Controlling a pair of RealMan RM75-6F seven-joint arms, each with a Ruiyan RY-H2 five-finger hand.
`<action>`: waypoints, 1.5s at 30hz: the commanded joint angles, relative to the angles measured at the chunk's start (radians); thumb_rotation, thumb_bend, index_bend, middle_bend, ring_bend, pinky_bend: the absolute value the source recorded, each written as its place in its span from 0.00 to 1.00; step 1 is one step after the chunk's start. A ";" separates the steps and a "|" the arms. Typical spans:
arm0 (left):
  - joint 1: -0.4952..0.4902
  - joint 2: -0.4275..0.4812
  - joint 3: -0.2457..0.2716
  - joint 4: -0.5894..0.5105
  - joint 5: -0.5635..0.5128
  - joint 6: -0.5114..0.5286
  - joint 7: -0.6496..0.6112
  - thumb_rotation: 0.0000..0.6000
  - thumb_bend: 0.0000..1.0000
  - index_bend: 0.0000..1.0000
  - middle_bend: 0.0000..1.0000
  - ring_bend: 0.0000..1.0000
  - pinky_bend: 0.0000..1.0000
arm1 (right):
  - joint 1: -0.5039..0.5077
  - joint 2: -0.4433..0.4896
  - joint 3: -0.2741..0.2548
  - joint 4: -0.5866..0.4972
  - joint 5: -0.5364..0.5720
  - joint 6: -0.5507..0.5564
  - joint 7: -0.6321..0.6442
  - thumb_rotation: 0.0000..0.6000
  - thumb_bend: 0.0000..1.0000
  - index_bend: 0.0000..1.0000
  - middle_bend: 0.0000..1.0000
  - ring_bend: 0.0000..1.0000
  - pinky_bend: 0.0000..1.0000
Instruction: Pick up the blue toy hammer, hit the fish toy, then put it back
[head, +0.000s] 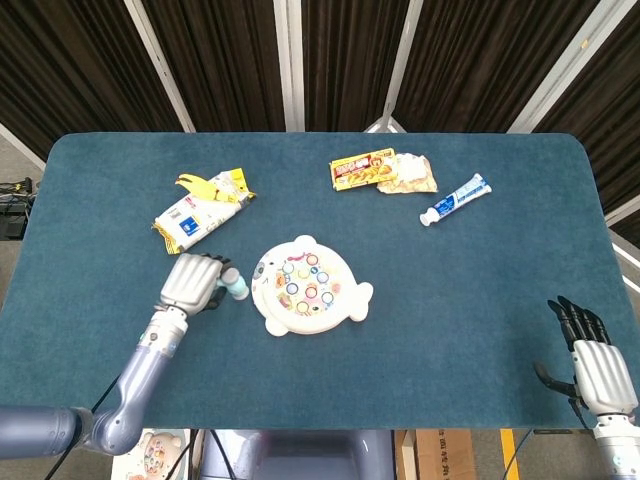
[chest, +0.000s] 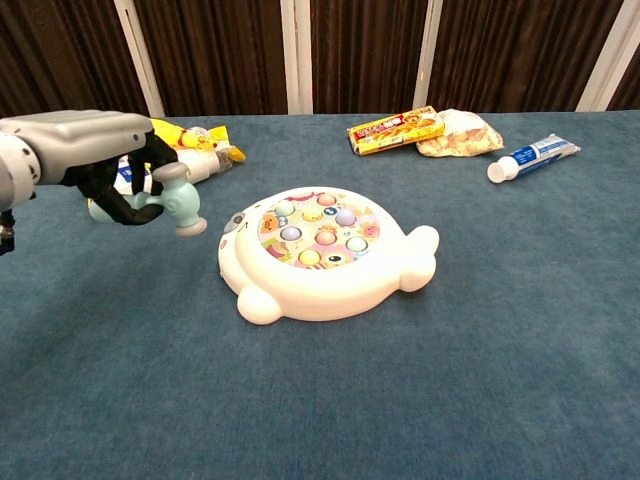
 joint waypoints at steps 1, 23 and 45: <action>0.039 0.003 0.032 0.026 0.048 0.008 -0.040 1.00 0.67 0.64 0.61 0.44 0.57 | 0.000 0.000 -0.001 -0.001 -0.003 0.002 -0.002 1.00 0.31 0.00 0.00 0.00 0.00; 0.156 -0.104 0.030 0.248 0.091 -0.035 -0.075 1.00 0.66 0.62 0.60 0.44 0.56 | -0.005 0.003 -0.008 -0.008 -0.017 0.009 -0.001 1.00 0.31 0.00 0.00 0.00 0.00; 0.198 -0.085 0.013 0.229 0.128 -0.068 -0.042 1.00 0.37 0.55 0.58 0.43 0.56 | -0.009 0.005 -0.009 -0.011 -0.028 0.020 0.002 1.00 0.31 0.00 0.00 0.00 0.00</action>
